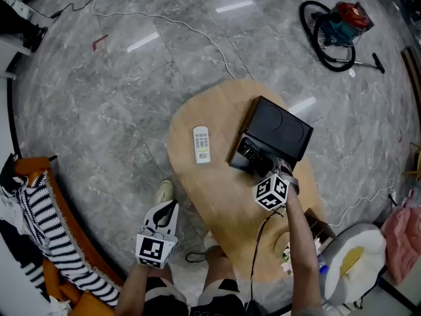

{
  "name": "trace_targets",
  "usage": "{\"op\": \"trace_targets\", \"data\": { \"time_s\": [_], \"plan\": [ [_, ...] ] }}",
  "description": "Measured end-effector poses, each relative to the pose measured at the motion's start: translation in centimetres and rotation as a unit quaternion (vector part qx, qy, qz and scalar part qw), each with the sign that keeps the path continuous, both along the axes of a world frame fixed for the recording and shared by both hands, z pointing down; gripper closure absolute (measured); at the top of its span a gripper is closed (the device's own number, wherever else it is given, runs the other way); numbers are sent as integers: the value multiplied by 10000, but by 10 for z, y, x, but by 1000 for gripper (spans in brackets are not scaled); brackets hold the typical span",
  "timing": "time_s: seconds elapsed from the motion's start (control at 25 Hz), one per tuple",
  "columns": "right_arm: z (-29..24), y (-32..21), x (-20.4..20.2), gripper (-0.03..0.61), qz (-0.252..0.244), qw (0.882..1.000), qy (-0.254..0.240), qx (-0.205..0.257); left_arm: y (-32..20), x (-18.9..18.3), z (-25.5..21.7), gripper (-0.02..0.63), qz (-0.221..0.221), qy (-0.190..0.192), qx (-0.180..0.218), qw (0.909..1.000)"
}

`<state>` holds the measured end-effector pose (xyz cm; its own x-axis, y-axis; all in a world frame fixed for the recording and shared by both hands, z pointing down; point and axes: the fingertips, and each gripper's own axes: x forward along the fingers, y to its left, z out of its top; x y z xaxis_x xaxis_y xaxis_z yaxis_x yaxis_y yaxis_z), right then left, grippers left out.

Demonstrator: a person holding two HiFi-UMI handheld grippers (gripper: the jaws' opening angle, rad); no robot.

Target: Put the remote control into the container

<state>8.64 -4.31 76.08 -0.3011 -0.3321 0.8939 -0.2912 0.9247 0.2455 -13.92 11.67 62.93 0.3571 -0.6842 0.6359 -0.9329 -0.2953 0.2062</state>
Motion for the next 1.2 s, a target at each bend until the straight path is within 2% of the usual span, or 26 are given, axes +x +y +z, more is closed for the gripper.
{"op": "trace_targets", "data": {
  "time_s": [0.4,0.76,1.0,1.2],
  "plan": [
    [-5,-4,3,381,131,9999,-27,-39,1,-1,2,606,-7,60,2,10000],
    [-22,-2,0,381,240,9996,-111,-38,-4,-2,-15,606,74,31,59,10000],
    [-51,-11,-4,382,596,9975,-353,107,-16,-7,-35,606,171,-27,227,9996],
    [-87,-11,-5,382,943,9925,-752,174,-29,-5,-56,606,298,-52,439,9986]
  ]
}}
